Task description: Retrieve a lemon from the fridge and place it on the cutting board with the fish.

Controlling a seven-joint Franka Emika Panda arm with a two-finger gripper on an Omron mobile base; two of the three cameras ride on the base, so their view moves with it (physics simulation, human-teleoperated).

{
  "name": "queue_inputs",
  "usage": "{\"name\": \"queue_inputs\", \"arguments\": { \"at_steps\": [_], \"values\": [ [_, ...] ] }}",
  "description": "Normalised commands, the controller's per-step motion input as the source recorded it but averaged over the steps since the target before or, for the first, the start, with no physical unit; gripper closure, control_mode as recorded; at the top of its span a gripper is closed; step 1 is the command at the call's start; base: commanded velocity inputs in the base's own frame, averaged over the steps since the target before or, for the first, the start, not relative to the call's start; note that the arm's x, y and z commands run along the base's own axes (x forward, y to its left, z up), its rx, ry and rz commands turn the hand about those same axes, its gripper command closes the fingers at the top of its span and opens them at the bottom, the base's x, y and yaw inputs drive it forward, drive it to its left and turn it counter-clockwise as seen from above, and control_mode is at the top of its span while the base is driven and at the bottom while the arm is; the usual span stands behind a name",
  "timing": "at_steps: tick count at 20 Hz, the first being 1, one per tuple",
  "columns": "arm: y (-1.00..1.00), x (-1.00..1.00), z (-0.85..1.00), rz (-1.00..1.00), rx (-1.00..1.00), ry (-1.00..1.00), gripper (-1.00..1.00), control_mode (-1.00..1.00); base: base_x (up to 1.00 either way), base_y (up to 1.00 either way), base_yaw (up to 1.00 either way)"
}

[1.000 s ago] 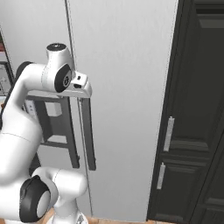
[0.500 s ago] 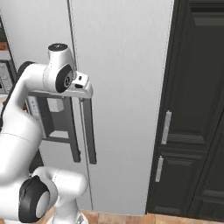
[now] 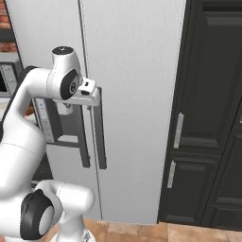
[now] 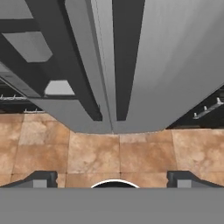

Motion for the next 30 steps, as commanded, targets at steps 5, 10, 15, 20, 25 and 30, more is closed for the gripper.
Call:
{"name": "queue_inputs", "arguments": {
  "at_steps": [5, 10, 15, 20, 25, 30],
  "values": [
    [0.0, 0.0, 0.0, 0.0, 0.0, 0.0, -1.0, -1.0, -0.1, 0.03, 0.0],
    [0.0, 0.15, -0.15, 0.0, 0.01, -0.12, -1.0, -1.0, 0.0, 0.0, 0.0],
    [0.0, 0.1, -0.76, 0.0, -0.03, -0.41, -1.0, -1.0, 0.0, 0.0, 0.0],
    [0.0, 0.24, -0.35, -0.03, -0.11, -0.03, -1.0, -1.0, 0.0, 0.0, 0.0],
    [-0.17, 0.57, 0.0, 0.02, 0.0, 0.0, -1.0, -1.0, 0.0, 0.0, 0.0],
    [-0.13, 0.36, 0.0, 0.04, 0.0, 0.0, -1.0, -1.0, 0.0, 0.0, 0.0]
  ]
}}
